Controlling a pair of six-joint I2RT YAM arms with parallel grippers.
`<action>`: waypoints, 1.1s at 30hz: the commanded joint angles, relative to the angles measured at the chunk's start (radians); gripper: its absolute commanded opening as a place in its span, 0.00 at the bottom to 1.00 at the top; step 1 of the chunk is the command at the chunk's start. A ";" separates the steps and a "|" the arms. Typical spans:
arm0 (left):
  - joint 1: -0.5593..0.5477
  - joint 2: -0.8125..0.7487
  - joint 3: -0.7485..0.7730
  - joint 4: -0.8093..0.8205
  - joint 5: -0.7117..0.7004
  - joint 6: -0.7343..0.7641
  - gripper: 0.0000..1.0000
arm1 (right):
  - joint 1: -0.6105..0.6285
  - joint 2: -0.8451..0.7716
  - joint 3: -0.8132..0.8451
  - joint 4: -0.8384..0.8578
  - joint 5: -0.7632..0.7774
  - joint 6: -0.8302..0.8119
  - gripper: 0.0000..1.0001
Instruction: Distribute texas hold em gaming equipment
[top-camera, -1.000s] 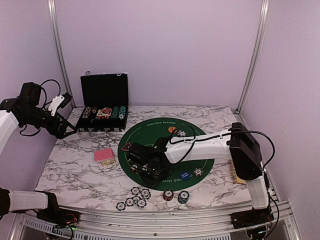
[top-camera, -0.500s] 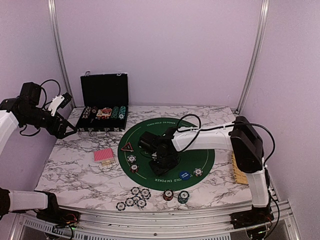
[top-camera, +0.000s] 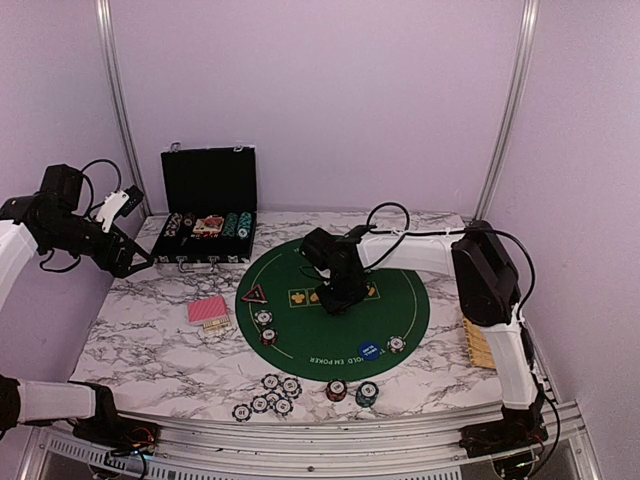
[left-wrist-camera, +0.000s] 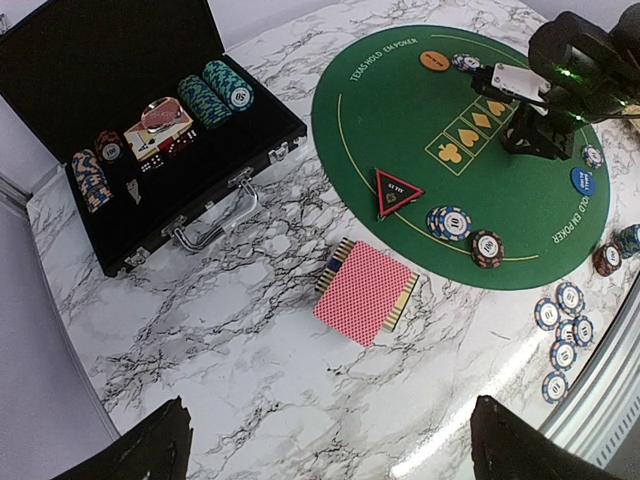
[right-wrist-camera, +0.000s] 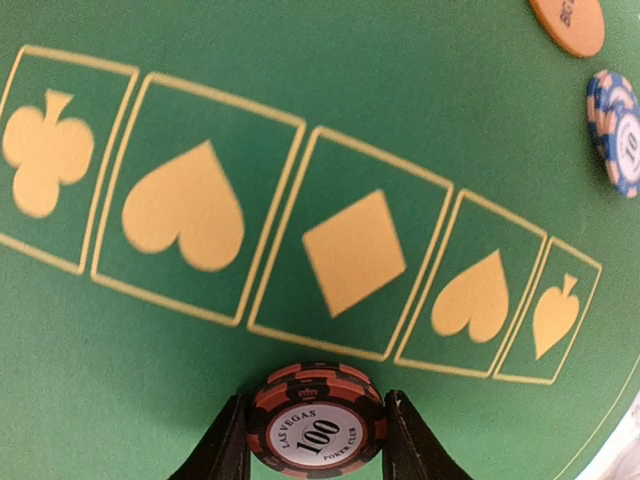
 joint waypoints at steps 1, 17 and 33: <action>-0.003 0.015 0.016 -0.025 0.000 0.000 0.99 | -0.049 0.081 0.119 0.017 0.023 -0.056 0.09; -0.003 0.052 0.028 -0.025 0.005 0.000 0.99 | -0.136 0.323 0.502 0.007 -0.043 -0.103 0.09; -0.003 0.069 0.037 -0.025 0.014 -0.005 0.99 | -0.196 0.393 0.568 0.147 -0.033 -0.126 0.10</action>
